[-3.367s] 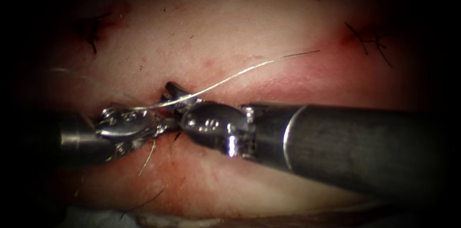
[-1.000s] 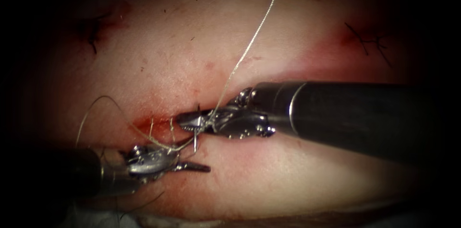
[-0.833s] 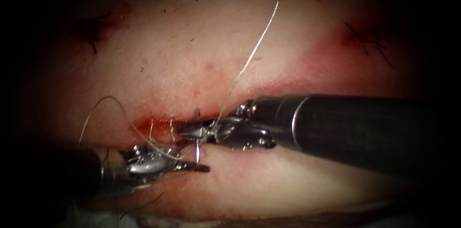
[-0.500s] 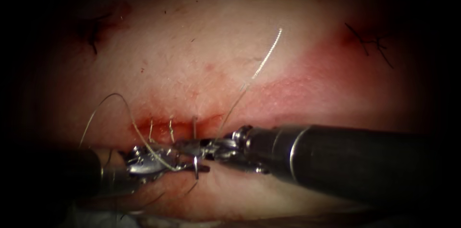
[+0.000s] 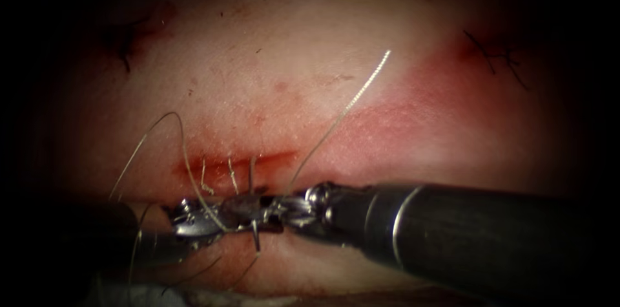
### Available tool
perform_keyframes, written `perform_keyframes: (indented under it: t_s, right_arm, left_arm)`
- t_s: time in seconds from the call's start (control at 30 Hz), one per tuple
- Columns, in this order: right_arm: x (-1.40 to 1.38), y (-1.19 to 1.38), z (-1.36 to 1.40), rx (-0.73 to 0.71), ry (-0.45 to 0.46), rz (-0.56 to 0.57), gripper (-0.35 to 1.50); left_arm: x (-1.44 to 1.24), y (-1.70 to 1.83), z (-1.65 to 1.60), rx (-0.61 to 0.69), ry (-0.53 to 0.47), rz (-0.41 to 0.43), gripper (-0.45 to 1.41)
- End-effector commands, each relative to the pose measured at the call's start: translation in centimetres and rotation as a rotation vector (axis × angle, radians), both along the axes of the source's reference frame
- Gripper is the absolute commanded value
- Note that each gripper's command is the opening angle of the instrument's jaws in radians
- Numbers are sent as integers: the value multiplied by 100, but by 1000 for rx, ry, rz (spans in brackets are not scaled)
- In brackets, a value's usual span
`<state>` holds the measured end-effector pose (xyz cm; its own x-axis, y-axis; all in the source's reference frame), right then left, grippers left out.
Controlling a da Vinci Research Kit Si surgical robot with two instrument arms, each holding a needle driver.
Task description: Wound Closure
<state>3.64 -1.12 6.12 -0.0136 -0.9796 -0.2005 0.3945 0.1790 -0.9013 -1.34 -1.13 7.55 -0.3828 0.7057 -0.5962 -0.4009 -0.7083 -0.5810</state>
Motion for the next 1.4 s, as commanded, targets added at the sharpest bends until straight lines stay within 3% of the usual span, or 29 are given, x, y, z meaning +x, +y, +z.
perform_keyframes:
  t_s: [0.03, 0.17, 1.13, 1.4]
  right_arm:
    - [9, 3, 14, -4, -8, -5, -35]
    - [7, 15, 26, -7, -11, -2, -35]
    - [1, 4, 85, -5, -52, -2, -35]
    - [-3, -3, 116, 52, -67, 25, -35]
  left_arm:
    - [-4, -7, 6, 4, -1, 2, 69]
    - [-2, -8, 5, 4, -2, 4, 69]
    - [3, -3, 6, 5, -6, 9, 68]
    - [3, -2, 6, 5, -6, 9, 68]
